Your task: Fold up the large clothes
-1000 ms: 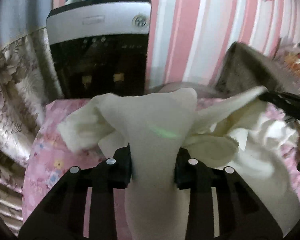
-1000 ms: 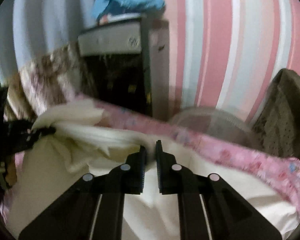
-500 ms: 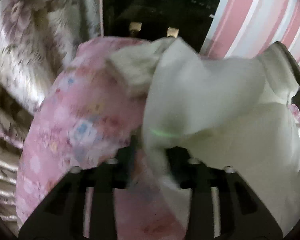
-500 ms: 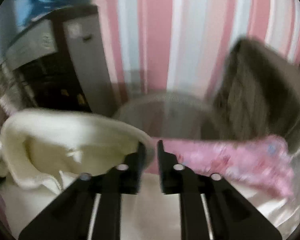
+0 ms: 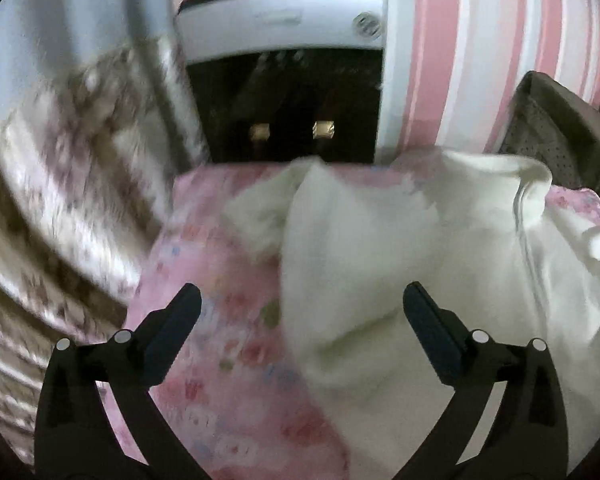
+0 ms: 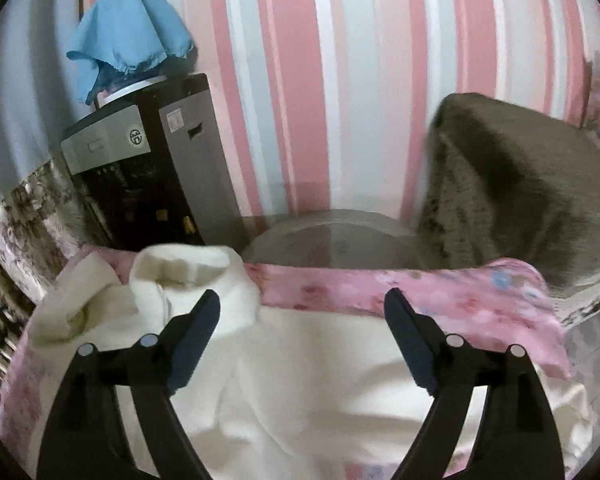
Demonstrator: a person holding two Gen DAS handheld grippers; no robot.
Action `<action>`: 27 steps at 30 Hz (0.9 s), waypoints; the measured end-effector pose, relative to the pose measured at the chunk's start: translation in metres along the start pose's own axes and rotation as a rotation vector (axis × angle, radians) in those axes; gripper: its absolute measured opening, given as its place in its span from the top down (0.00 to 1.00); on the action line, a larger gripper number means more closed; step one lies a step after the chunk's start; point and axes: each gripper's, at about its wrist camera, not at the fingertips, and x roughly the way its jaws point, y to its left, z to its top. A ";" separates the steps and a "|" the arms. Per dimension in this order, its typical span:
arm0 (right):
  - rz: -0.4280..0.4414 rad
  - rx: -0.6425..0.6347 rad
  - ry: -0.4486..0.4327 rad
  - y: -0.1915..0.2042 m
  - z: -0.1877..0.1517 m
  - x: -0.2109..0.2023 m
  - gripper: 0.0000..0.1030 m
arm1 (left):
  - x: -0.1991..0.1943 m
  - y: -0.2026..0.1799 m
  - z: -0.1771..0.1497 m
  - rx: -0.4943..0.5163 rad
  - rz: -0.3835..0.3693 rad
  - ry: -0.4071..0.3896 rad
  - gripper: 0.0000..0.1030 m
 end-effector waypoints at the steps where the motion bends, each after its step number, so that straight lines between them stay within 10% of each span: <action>1: -0.012 -0.004 0.001 -0.002 -0.004 -0.003 0.18 | 0.004 -0.009 0.010 0.021 -0.018 0.001 0.03; 6: -0.022 0.005 0.039 -0.004 -0.026 0.007 0.18 | 0.060 -0.072 0.056 0.117 -0.081 0.130 0.03; 11: -0.038 -0.023 0.051 -0.001 -0.033 0.013 0.18 | 0.130 -0.114 0.050 0.269 0.096 0.272 0.05; 16: -0.032 -0.029 0.047 0.002 -0.036 0.015 0.18 | 0.163 -0.062 0.053 0.112 0.084 0.387 0.88; 22: -0.044 -0.022 0.011 0.001 -0.036 0.007 0.18 | 0.063 0.060 0.060 -0.271 -0.121 0.092 0.94; 27: -0.044 0.014 -0.014 -0.006 -0.037 -0.005 0.18 | 0.000 0.138 0.011 -0.407 -0.071 0.001 0.93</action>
